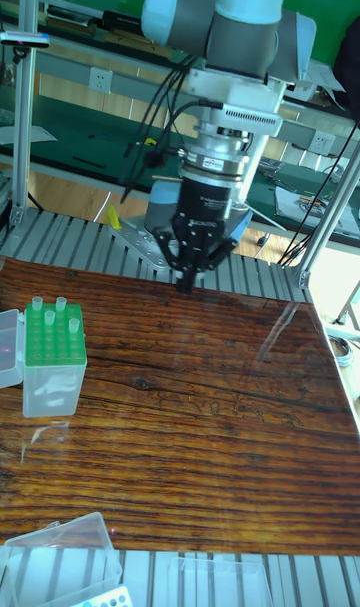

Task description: Insert a large pipette tip into the holder for large pipette tips

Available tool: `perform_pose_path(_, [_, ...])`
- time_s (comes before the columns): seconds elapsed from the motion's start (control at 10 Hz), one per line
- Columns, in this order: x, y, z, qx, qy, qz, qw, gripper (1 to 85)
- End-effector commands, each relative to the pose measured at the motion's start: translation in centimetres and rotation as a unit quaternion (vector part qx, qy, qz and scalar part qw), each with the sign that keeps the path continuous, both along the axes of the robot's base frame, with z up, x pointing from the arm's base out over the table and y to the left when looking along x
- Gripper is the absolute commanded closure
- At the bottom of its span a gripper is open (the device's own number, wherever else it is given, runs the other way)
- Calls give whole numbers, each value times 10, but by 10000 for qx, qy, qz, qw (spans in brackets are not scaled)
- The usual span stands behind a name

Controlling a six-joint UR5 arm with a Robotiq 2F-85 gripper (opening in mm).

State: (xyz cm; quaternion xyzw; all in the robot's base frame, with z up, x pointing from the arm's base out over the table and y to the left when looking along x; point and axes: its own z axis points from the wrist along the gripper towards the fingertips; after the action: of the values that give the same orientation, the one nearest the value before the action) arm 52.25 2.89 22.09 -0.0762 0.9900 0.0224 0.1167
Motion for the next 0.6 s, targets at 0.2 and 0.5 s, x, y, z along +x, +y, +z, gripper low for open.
perform_pose_path(0.2, [-1, 41, -11, 524, 331, -1445, 9876, 733])
perform_pose_path(0.5, [-12, 34, -19, 414, 589, -1549, 9853, 800])
